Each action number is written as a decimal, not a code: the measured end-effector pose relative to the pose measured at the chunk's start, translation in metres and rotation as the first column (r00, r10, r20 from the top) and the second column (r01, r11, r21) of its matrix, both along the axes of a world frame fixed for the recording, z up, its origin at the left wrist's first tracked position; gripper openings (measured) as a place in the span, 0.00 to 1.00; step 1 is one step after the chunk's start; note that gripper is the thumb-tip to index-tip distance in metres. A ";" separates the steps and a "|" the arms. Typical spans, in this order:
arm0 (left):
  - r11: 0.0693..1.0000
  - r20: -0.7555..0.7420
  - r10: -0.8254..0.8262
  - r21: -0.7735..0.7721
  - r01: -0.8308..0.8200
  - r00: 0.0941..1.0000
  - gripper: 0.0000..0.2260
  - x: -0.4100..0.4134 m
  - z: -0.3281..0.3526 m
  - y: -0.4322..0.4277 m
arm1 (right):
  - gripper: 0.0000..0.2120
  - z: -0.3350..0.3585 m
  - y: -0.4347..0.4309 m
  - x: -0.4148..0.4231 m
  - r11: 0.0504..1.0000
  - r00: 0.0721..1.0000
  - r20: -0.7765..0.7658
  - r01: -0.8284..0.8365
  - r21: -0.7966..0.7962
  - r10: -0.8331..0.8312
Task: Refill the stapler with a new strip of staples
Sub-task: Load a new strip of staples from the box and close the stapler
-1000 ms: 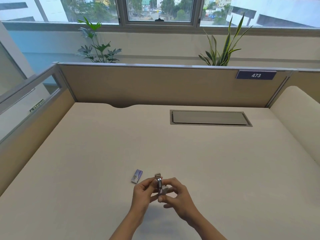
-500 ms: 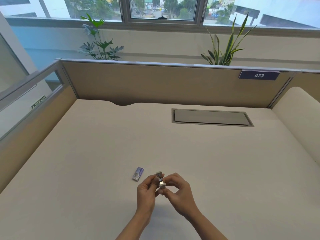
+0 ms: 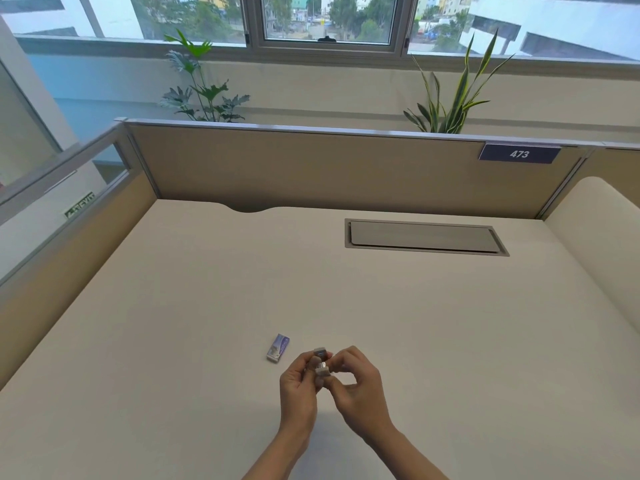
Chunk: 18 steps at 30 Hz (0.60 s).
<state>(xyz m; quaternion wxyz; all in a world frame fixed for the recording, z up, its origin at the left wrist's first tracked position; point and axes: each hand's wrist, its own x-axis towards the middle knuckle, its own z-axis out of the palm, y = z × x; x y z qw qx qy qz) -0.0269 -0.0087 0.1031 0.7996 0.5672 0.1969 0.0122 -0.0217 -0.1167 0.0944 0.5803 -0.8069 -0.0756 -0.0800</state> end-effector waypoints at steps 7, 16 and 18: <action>0.999 0.035 0.034 0.000 -0.034 0.999 0.11 0.000 0.004 -0.001 | 0.14 0.006 -0.001 0.000 1.000 1.000 0.013 -0.022 0.021 0.022; 1.000 0.047 0.015 0.014 -0.016 0.999 0.10 0.000 0.001 0.002 | 0.12 0.005 -0.001 -0.002 0.996 0.999 -0.005 -0.043 0.073 0.043; 0.999 0.052 -0.004 0.034 0.002 0.999 0.11 0.000 0.000 0.003 | 0.12 0.005 -0.001 -0.003 0.995 0.999 0.005 -0.037 0.096 0.037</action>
